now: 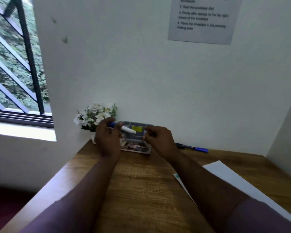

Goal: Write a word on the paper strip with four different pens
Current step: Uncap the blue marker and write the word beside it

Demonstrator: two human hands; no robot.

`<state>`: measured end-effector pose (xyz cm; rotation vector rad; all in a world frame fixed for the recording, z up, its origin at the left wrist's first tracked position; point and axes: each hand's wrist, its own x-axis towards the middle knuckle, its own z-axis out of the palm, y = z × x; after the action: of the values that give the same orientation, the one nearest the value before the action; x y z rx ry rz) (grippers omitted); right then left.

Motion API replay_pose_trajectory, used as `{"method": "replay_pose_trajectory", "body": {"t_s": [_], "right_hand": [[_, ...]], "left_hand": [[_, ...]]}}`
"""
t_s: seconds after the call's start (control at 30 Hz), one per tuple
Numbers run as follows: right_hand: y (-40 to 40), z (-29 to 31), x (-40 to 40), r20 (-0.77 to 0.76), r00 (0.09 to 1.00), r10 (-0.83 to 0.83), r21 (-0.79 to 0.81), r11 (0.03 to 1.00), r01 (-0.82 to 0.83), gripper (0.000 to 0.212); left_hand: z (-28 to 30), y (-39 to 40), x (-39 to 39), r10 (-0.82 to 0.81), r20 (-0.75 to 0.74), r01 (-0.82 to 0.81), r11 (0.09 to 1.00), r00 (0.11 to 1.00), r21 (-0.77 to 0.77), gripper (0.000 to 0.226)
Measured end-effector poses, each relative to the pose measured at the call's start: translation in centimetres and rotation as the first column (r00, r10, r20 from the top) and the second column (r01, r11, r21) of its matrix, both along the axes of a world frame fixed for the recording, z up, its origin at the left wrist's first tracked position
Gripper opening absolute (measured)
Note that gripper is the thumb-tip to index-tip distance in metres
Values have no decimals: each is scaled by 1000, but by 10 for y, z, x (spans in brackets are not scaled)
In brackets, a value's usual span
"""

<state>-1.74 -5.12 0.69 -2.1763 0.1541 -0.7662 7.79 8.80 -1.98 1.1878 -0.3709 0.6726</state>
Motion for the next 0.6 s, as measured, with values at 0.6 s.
{"method": "replay_pose_trajectory", "body": {"t_s": [0.6], "right_hand": [[-70, -22, -7, -55, 983, -177, -91, 981, 172, 30]], "left_hand": [[-13, -33, -9, -90, 217, -83, 731, 972, 677, 94]]}}
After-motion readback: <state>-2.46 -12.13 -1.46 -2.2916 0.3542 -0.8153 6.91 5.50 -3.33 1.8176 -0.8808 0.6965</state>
